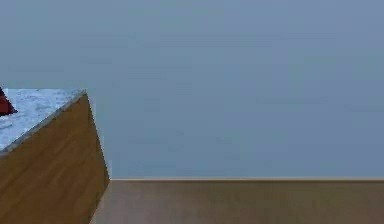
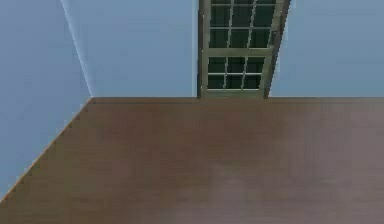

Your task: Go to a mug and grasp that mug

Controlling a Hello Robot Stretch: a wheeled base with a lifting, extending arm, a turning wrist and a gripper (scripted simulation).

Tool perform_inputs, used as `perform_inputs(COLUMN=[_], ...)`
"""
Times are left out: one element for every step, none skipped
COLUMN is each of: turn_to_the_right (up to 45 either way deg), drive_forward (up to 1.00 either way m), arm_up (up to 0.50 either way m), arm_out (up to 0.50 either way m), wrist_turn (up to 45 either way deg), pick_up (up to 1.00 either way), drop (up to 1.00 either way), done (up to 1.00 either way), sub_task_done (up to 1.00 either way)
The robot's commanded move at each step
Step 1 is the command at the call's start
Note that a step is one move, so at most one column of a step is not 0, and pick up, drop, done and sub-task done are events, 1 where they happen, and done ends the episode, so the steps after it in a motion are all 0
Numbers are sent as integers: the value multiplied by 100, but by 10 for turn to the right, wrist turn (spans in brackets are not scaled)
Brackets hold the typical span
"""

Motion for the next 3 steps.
perform_inputs(turn_to_the_right=[-450, -450, -450], drive_forward=[0, 0, 0], arm_up=[0, 0, 0], arm_out=[0, 0, 0], wrist_turn=[0, 0, 0], pick_up=[0, 0, 0], drop=[0, 0, 0], done=[0, 0, 0], sub_task_done=[0, 0, 0])
